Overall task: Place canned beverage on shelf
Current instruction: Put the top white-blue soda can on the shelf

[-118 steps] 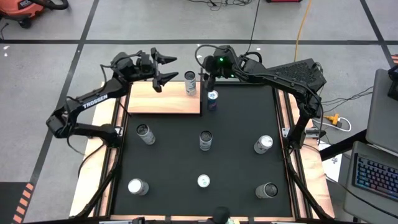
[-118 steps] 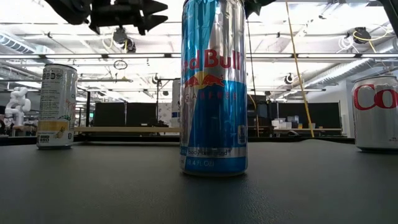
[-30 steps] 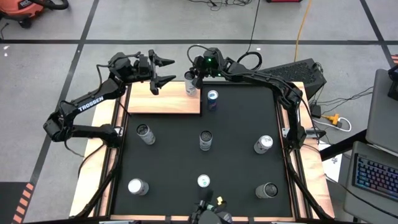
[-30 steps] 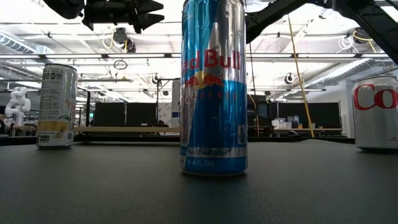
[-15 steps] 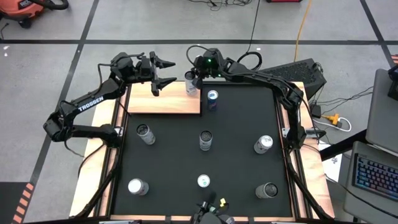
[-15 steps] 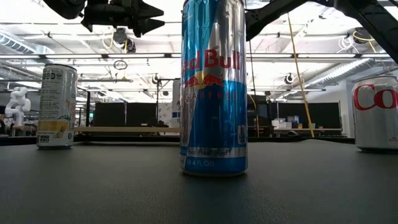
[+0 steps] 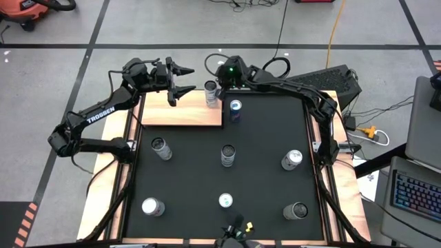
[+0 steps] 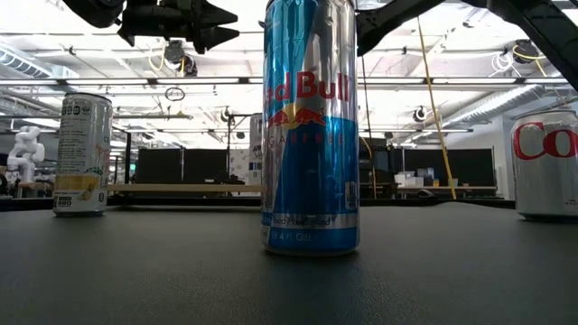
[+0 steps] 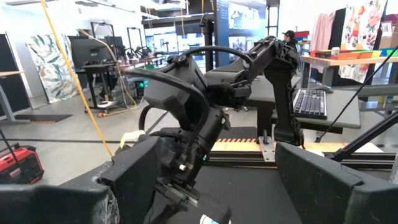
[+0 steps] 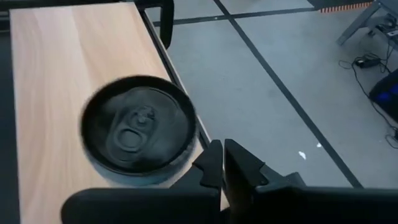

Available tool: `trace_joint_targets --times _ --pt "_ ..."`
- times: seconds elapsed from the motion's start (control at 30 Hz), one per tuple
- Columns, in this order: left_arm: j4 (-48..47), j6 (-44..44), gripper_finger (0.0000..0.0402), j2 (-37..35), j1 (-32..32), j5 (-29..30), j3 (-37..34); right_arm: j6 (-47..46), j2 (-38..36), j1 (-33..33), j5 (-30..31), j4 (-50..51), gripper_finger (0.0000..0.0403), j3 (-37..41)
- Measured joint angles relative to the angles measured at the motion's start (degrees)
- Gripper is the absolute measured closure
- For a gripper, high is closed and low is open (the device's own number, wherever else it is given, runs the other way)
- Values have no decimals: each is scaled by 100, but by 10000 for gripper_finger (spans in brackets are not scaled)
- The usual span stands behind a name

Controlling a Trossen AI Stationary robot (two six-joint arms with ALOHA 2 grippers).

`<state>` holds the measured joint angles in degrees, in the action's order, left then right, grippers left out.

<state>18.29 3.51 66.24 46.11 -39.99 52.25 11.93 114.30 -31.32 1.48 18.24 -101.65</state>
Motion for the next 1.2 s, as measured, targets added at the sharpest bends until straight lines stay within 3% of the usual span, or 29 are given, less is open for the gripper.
trace_joint_targets --times 0.37,0.53,1.2 --pt "2 -2 81 0 2 7 0 422 -425 70 -31 -88 403 -9" --pt "6 -4 81 0 2 35 0 418 -551 172 -920 -79 403 -15" --pt "4 -9 81 -2 2 37 0 379 -278 333 -1197 -122 403 -11"
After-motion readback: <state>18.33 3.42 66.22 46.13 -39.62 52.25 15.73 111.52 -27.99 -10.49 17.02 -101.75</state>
